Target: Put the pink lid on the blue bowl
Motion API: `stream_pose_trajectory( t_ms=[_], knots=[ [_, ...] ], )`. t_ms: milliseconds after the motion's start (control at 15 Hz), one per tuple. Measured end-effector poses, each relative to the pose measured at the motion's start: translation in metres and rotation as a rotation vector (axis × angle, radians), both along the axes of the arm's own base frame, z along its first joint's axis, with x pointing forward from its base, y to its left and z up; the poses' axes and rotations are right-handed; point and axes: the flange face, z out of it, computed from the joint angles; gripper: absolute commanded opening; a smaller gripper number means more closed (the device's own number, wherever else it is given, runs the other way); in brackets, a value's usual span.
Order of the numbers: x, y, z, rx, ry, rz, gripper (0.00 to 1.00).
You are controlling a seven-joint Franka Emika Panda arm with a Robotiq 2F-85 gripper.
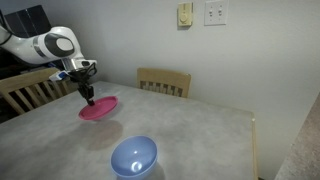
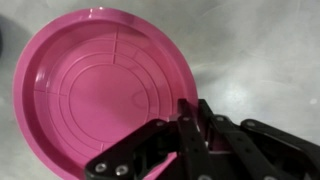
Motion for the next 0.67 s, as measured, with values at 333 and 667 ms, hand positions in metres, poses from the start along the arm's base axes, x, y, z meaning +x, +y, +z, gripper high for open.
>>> stream_pose_trajectory(
  t_ms=[333,667],
  knots=[
    [-0.013,-0.026,0.032,-0.022,-0.037,-0.058,0.03],
    [-0.052,-0.086,0.050,0.016,-0.081,-0.138,0.03]
  ],
)
